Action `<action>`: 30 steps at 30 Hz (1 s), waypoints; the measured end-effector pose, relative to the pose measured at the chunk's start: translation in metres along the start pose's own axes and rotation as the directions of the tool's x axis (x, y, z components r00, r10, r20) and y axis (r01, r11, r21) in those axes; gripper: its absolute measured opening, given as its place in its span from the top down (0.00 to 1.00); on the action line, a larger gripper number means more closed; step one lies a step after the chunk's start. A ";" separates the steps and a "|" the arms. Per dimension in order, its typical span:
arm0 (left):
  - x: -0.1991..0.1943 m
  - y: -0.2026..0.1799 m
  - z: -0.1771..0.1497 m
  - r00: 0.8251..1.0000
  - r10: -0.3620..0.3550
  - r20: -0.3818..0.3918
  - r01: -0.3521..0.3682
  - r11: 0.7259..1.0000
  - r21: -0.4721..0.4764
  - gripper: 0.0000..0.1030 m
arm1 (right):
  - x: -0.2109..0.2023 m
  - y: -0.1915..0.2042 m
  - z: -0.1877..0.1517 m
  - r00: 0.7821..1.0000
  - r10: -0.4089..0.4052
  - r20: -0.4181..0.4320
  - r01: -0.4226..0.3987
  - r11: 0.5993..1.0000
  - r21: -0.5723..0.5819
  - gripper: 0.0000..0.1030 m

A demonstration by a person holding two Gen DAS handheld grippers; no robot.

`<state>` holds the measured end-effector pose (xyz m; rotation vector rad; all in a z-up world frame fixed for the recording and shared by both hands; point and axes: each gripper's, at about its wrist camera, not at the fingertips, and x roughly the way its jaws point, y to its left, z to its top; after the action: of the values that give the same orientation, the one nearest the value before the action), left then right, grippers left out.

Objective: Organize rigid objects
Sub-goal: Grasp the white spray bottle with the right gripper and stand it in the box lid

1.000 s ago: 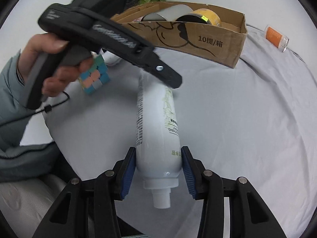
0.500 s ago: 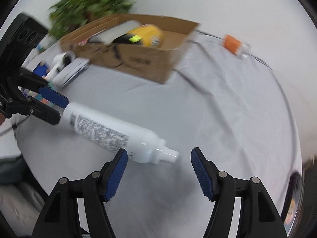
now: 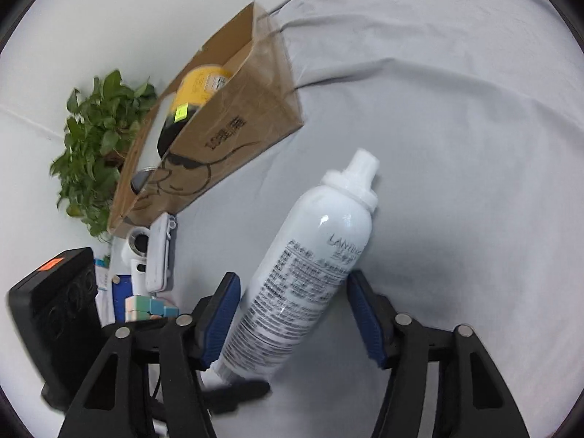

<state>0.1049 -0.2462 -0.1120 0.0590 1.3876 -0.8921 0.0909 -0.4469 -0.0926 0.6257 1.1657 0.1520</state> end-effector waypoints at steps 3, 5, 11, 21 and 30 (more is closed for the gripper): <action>-0.002 0.004 -0.003 0.999 -0.022 0.038 0.025 0.996 -0.080 0.58 | 0.011 0.023 0.000 0.997 -0.071 0.034 0.073 0.995 -0.068 0.50; -0.005 0.006 -0.006 0.998 -0.018 0.065 0.026 0.993 -0.115 0.58 | 0.009 0.030 0.001 0.997 -0.068 0.049 0.072 0.993 -0.094 0.51; -0.050 -0.010 0.021 0.973 0.044 0.226 -0.018 0.993 -0.118 0.58 | -0.032 0.071 0.041 0.990 -0.005 0.141 0.037 0.975 -0.221 0.53; -0.090 0.040 0.148 0.935 0.077 0.345 0.009 0.970 -0.242 0.58 | -0.019 0.139 0.201 0.994 0.024 0.105 0.018 0.925 -0.378 0.54; -0.087 0.064 0.158 0.953 0.030 0.302 0.050 0.966 -0.253 0.53 | 0.048 0.114 0.240 0.999 -0.022 0.028 0.030 0.937 -0.349 0.54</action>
<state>0.2774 -0.2421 -0.0291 -0.2758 1.2035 -0.6884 0.3471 -0.4237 -0.0116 0.2962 1.0892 0.3210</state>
